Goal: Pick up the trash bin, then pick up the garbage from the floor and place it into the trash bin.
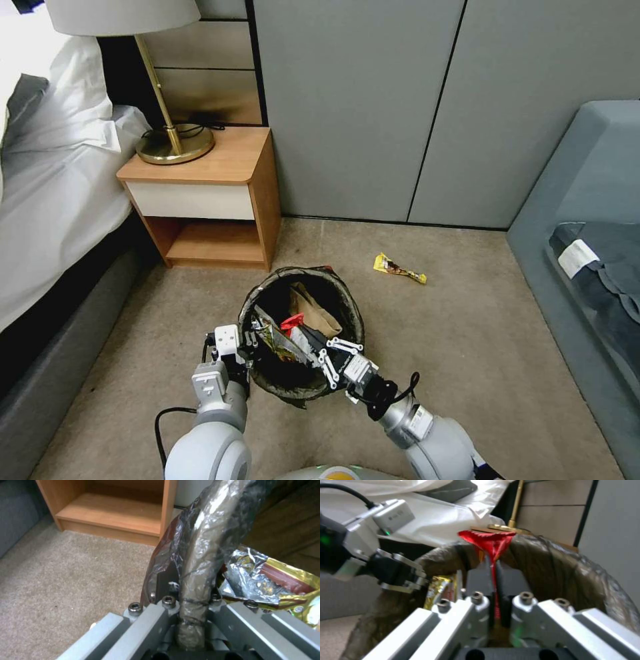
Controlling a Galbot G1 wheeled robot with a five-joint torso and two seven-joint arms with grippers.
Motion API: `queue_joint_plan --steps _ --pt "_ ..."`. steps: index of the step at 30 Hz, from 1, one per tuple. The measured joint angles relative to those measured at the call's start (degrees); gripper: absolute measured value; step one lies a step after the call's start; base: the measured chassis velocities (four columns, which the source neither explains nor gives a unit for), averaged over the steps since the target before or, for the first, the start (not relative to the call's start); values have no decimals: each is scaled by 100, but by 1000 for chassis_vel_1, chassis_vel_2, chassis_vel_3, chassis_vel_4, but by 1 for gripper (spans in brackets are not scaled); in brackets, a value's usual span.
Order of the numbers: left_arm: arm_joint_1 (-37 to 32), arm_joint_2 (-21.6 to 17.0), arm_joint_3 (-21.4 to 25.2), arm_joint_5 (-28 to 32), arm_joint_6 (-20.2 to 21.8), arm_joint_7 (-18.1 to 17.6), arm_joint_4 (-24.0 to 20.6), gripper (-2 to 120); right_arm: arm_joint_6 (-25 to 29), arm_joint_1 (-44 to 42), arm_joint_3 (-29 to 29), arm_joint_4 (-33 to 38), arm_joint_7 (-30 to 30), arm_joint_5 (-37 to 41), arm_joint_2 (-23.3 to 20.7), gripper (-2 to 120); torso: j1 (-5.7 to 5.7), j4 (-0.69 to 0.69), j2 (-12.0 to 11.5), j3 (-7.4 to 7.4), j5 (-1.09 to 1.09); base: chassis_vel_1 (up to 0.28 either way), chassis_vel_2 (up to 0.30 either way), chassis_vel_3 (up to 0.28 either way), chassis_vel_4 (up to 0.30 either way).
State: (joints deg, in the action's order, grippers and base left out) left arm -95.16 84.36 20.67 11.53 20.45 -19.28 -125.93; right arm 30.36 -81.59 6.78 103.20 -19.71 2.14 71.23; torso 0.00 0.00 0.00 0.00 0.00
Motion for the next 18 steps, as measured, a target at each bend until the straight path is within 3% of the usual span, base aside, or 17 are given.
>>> queue_joint_plan --steps 18 --pt "-66 -20 -26 -11 101 1 -73 0 9 -28 63 103 18 -5 -11 70 0 0 0 0 0 0 0 0 0"
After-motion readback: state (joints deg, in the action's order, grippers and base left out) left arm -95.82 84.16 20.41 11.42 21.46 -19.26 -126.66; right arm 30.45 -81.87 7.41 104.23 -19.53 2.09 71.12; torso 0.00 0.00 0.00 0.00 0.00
